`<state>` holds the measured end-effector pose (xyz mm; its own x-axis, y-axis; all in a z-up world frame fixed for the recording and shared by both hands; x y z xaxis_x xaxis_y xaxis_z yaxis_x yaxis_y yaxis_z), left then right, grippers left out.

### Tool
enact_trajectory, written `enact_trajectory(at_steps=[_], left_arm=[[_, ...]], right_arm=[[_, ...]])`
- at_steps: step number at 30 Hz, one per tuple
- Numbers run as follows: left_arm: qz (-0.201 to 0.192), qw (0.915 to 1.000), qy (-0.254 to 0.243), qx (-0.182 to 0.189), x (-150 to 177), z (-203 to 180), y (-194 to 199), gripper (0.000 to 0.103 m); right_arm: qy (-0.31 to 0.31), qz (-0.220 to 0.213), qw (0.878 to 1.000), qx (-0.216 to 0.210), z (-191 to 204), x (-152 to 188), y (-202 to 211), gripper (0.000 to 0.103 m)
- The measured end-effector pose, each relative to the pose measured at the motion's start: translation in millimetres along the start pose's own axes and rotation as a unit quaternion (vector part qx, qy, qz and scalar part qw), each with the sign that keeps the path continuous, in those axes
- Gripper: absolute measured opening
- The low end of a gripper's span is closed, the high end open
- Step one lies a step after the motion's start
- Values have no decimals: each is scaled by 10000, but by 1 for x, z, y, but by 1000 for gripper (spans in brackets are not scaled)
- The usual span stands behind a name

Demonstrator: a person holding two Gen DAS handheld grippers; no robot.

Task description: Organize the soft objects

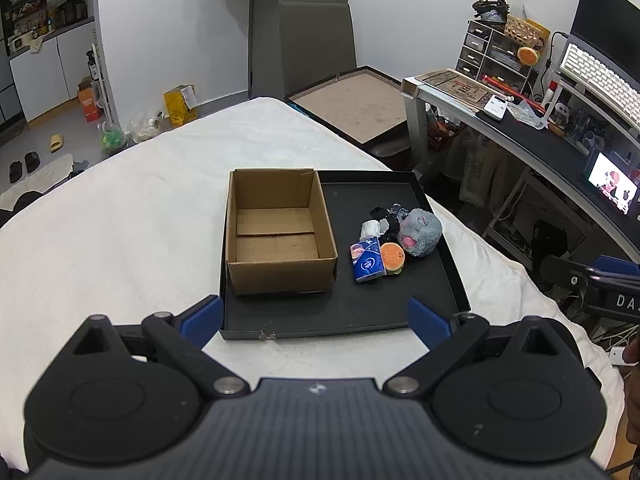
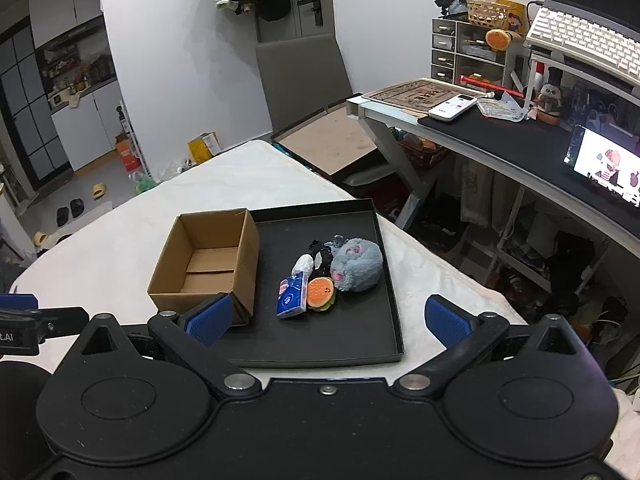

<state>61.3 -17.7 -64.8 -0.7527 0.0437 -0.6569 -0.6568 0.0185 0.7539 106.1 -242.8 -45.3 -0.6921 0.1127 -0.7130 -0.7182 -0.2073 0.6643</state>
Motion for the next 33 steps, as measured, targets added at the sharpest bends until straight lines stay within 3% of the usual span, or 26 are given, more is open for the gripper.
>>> enact_trajectory(at_steps=[33], left_arm=[[-59,9999,-143,0,4,-8,5,98]], right_arm=[[-17,-53,9999,-111,-1,3,6,103]])
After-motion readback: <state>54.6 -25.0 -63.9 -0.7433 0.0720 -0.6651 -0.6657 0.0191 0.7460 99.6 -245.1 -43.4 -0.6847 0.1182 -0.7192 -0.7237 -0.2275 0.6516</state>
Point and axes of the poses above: each gripper's, at about its wrist camera, not at the fingertips, and y roughly against the way its jaws point, z to its left, x to its underside, the point moved 9 cm from there along -y, roughly the way its jaws point, and after that the axes turned 9 degrees about -y, right-handed, at the moved point
